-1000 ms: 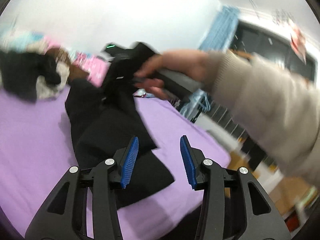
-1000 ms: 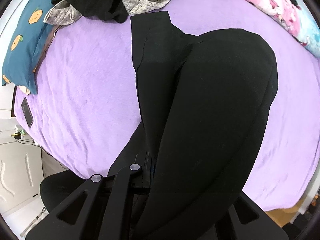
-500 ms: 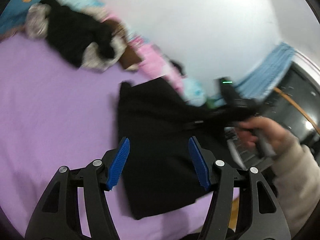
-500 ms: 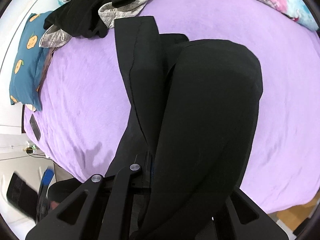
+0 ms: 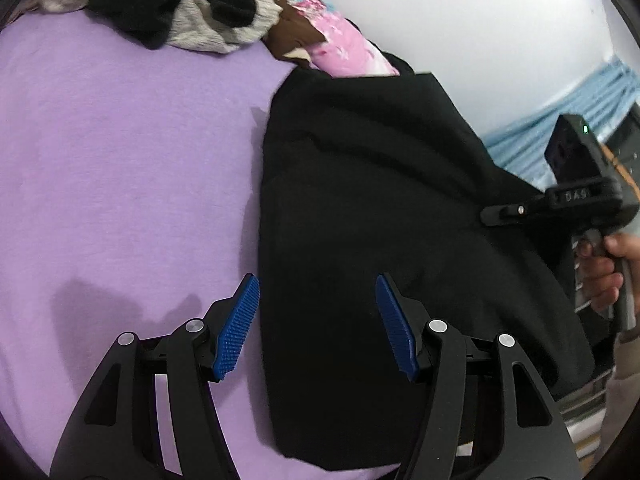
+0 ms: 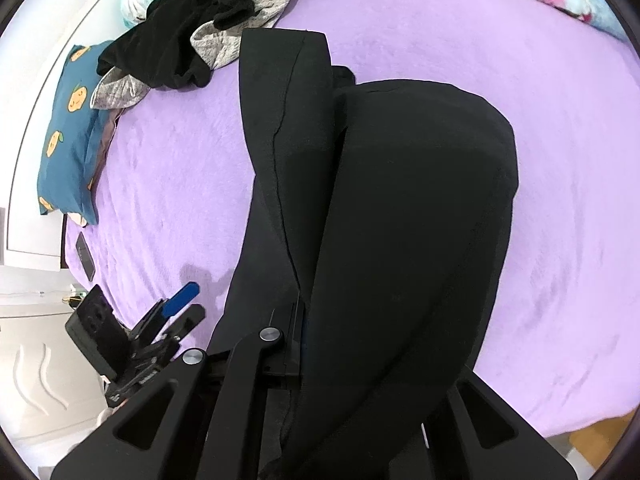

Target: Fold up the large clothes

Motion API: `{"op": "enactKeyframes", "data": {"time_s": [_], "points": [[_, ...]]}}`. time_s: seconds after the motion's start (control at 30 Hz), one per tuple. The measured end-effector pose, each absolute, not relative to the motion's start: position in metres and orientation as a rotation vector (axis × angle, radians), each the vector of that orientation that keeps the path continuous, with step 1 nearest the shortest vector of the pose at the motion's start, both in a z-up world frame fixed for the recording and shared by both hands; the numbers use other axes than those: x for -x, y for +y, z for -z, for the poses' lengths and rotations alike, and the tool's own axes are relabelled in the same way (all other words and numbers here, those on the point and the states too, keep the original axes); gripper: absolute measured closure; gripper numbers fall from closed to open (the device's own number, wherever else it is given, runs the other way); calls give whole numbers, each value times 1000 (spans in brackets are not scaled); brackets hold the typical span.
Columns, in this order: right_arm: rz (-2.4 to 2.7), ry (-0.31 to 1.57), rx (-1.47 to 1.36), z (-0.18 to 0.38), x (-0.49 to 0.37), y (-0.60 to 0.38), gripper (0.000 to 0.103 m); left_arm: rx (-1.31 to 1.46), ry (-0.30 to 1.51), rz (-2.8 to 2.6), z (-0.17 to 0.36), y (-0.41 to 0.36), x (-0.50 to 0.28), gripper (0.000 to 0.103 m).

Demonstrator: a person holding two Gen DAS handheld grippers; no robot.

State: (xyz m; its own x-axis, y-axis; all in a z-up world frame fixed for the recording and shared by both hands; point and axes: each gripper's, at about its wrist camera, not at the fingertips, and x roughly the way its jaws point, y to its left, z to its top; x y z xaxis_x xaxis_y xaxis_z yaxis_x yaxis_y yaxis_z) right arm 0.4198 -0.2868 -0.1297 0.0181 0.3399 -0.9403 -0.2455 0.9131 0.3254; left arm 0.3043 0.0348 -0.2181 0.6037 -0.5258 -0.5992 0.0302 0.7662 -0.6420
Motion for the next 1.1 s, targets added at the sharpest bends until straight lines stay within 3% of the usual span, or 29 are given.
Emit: {"op": "enactKeyframes", "data": {"time_s": [0.5,0.93,1.1], "points": [[-420,1500,-243,188,-426,-360,97,285,903,507,227,-77,-298,45],[-397,1525,-394,260,-419,-414,96,141,971,531,258,-104,-296,45],[-375,1515,-427,289,-415,-427,90,68,981,530,267,-116,-295,45]]}}
